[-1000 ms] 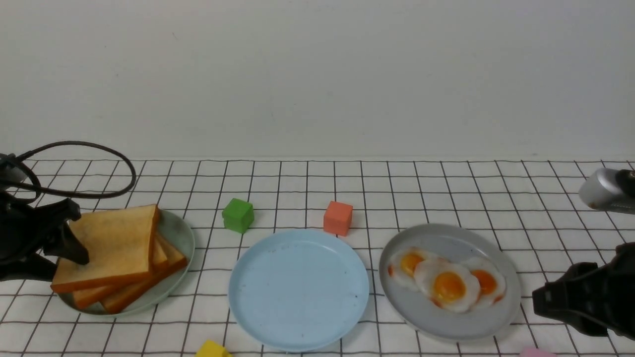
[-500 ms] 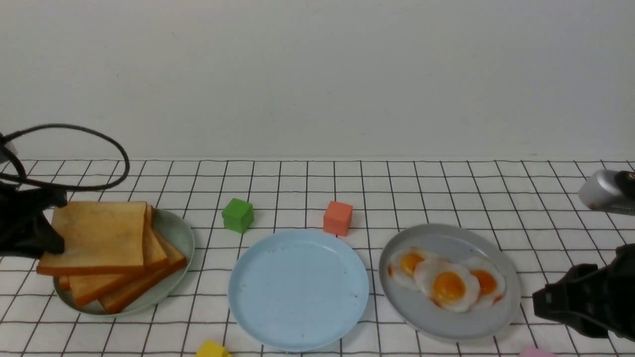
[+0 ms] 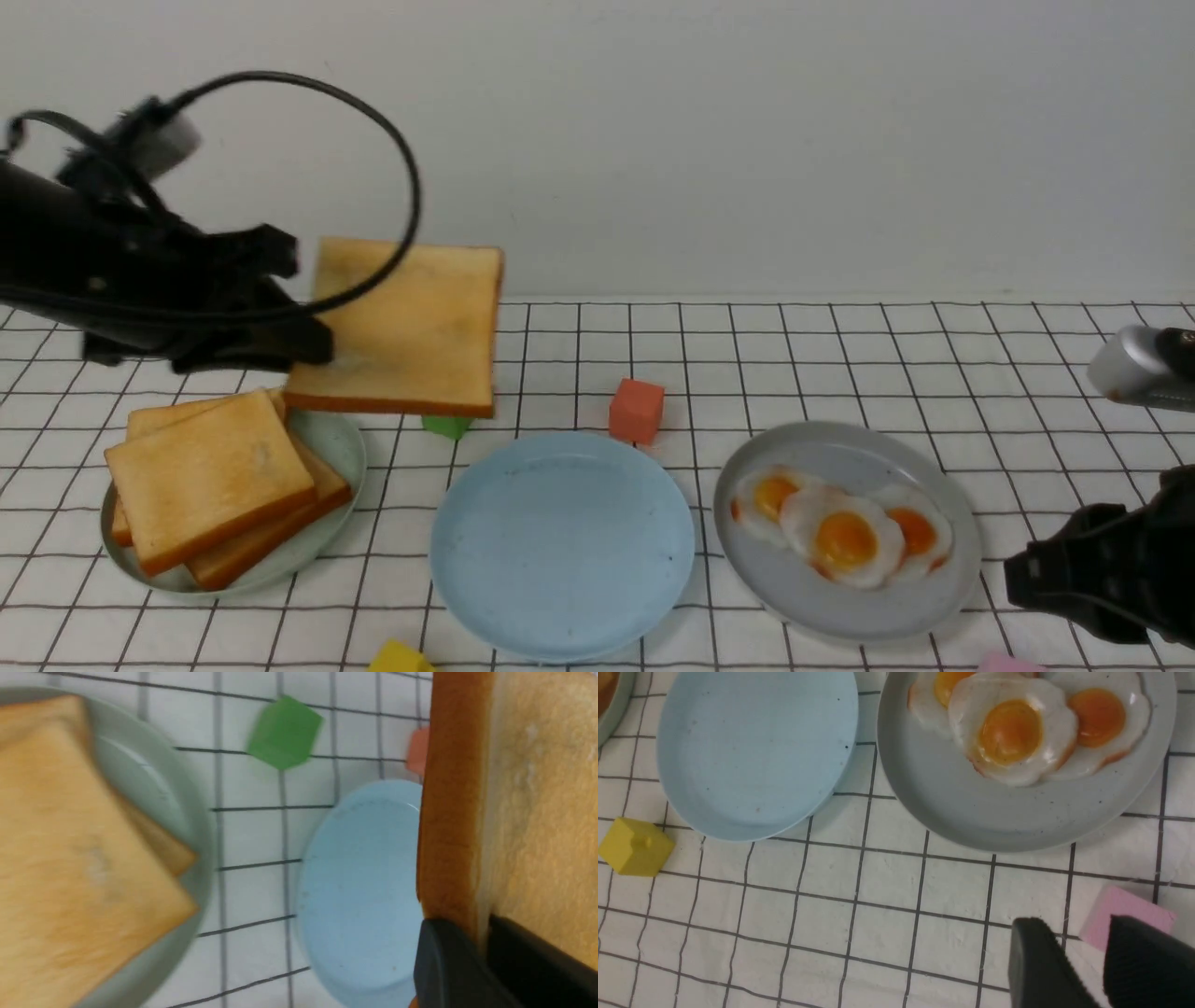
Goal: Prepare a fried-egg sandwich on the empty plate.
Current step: Use the left arm to put a slice of bread into the empty plate in the middle
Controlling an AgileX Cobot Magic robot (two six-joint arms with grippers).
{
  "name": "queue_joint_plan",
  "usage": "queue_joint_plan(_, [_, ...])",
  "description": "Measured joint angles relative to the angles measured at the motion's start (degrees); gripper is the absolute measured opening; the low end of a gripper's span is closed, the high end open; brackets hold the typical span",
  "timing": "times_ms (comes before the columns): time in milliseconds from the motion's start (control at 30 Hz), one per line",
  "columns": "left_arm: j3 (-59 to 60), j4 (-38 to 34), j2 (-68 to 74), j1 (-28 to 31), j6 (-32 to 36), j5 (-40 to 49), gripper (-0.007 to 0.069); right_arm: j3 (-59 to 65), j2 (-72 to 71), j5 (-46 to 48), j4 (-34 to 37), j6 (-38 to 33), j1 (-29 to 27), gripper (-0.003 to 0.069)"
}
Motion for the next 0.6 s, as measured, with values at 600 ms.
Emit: queue_joint_plan(600, [0.87, -1.72, 19.52, -16.57, -2.49, -13.58, 0.0088, 0.00, 0.00, 0.65, -0.43, 0.00, 0.00, 0.0241])
